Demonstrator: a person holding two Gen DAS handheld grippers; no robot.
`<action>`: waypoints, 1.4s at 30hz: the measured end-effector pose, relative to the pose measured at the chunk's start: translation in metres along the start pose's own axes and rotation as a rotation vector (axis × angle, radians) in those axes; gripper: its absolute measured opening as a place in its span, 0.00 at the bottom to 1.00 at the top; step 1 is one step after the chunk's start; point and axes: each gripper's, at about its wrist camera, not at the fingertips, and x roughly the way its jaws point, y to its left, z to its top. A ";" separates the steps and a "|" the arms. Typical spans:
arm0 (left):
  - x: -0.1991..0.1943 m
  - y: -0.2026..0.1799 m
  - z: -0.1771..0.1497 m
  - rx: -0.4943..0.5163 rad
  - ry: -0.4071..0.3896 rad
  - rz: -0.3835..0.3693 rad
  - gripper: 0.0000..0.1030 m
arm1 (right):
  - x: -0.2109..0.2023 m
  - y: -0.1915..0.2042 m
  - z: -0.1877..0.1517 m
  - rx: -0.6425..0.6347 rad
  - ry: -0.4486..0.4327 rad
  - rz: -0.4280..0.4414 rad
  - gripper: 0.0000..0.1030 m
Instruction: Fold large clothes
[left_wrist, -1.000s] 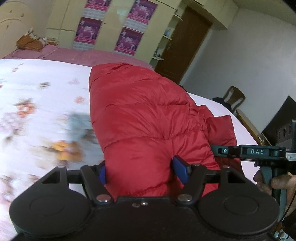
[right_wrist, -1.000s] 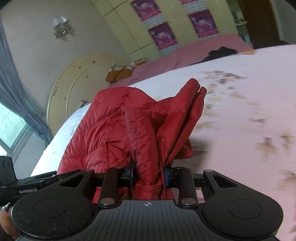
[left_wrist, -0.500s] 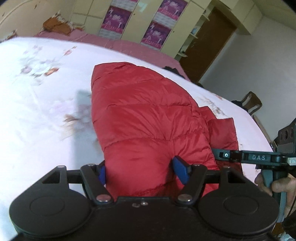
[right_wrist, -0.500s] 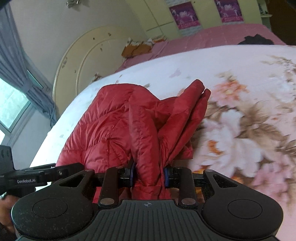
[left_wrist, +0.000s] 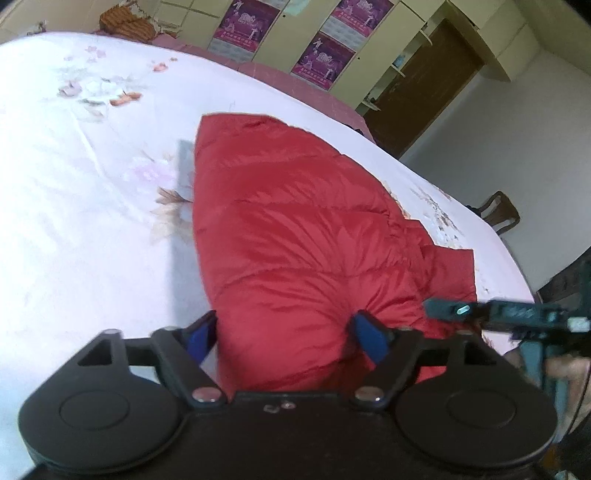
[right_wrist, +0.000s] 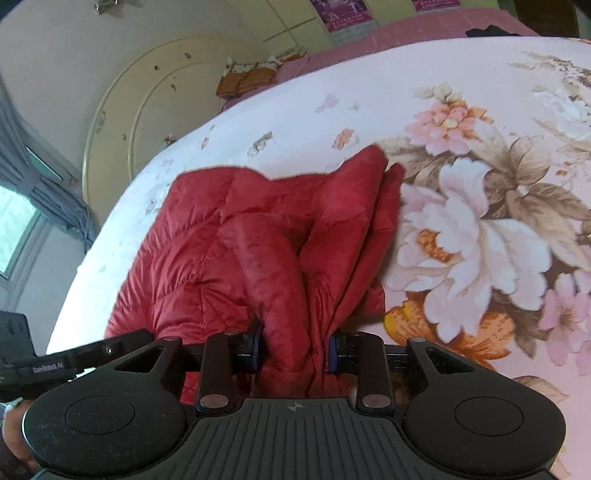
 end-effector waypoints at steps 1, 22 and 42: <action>-0.011 0.005 -0.003 0.012 -0.010 0.022 0.88 | -0.014 0.001 0.001 -0.012 -0.042 -0.018 0.48; 0.047 -0.017 0.058 0.210 -0.021 0.061 0.57 | 0.029 -0.003 0.019 -0.196 -0.032 -0.167 0.14; -0.045 -0.061 -0.030 0.259 -0.054 0.020 0.53 | -0.056 0.065 -0.041 -0.315 -0.035 0.005 0.15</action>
